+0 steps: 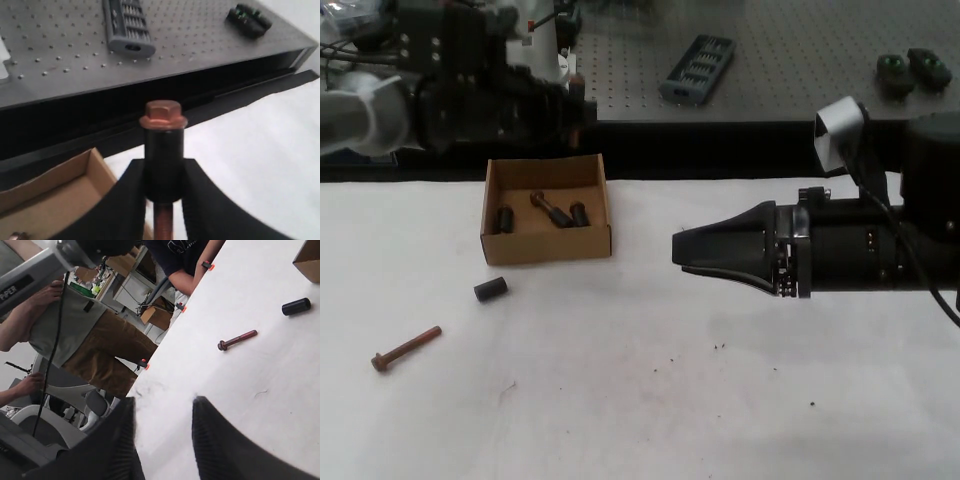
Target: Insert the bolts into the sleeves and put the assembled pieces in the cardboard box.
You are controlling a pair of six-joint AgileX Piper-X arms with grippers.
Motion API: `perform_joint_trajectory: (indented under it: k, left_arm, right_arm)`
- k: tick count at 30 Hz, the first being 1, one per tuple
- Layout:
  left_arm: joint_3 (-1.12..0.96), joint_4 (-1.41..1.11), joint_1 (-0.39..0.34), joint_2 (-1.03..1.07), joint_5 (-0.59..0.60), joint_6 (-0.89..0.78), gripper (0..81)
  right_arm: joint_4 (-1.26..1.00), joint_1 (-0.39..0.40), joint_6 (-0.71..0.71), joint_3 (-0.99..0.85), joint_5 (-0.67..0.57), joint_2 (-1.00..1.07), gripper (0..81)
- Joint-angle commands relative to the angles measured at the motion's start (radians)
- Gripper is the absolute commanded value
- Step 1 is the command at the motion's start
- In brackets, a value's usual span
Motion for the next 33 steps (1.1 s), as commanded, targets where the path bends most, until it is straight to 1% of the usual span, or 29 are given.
perform_joint_trajectory:
  k: [1, 8, 11, 13, 14, 15, 16, 19, 20, 21, 25, 26, 28, 31, 33]
  left_arm:
    - [-0.076, 0.095, 0.002, 0.049, -0.099, 0.092, 0.6]
    - [-0.089, 0.170, 0.003, 0.069, -0.250, 0.140, 0.6]
    - [-0.089, 0.171, 0.003, 0.069, -0.252, 0.159, 0.6]
    - [-0.089, 0.171, 0.003, 0.067, -0.226, 0.209, 0.1]
    - [-0.089, 0.173, 0.003, 0.067, -0.199, 0.229, 2.9]
    - [-0.089, 0.182, 0.003, 0.063, -0.188, 0.229, 8.1]
    - [-0.089, 0.195, 0.003, 0.059, -0.191, 0.227, 15.8]
    - [-0.091, 0.247, 0.003, 0.050, -0.201, 0.222, 48.2]
    - [-0.090, 0.268, 0.003, 0.044, -0.214, 0.219, 54.3]
    - [-0.094, 0.310, 0.003, 0.037, -0.229, 0.222, 55.7]
    - [-0.101, 0.491, 0.023, 0.000, -0.273, 0.348, 40.9]
    - [-0.101, 0.510, 0.030, -0.008, -0.284, 0.374, 39.8]
    - [-0.101, 0.555, 0.044, -0.025, -0.307, 0.424, 40.5]
    - [-0.101, 0.662, 0.063, -0.057, -0.332, 0.440, 40.5]
    - [-0.101, 0.733, 0.074, -0.065, -0.318, 0.465, 40.5]
  right_arm:
    - [-0.008, 0.006, -0.005, -0.002, -0.024, -0.011, 29.2]
    - [-0.008, 0.006, -0.005, -0.002, -0.026, -0.011, 29.2]
    - [-0.008, 0.006, -0.005, -0.002, -0.026, -0.011, 29.2]
    - [-0.008, 0.006, -0.005, -0.002, -0.026, -0.011, 29.2]
    - [-0.008, 0.006, -0.005, -0.002, -0.026, -0.011, 29.2]
    - [-0.008, 0.006, -0.005, -0.002, -0.026, -0.011, 29.2]
    - [-0.008, 0.006, -0.005, -0.002, -0.026, -0.011, 29.2]
    - [-0.008, 0.006, 0.000, -0.002, -0.047, -0.011, 29.2]
    - [-0.008, 0.006, 0.003, -0.002, -0.049, -0.011, 29.2]
    - [-0.008, 0.006, 0.002, -0.002, -0.054, -0.011, 29.2]
    - [-0.008, 0.006, 0.002, -0.002, -0.070, -0.011, 29.2]
    - [-0.008, 0.006, 0.004, -0.002, -0.070, -0.011, 29.2]
    - [-0.008, 0.006, 0.011, -0.002, -0.070, -0.011, 29.2]
    - [-0.008, 0.006, 0.011, -0.002, -0.074, -0.011, 29.2]
    - [-0.008, 0.006, 0.011, -0.002, -0.074, -0.011, 29.2]
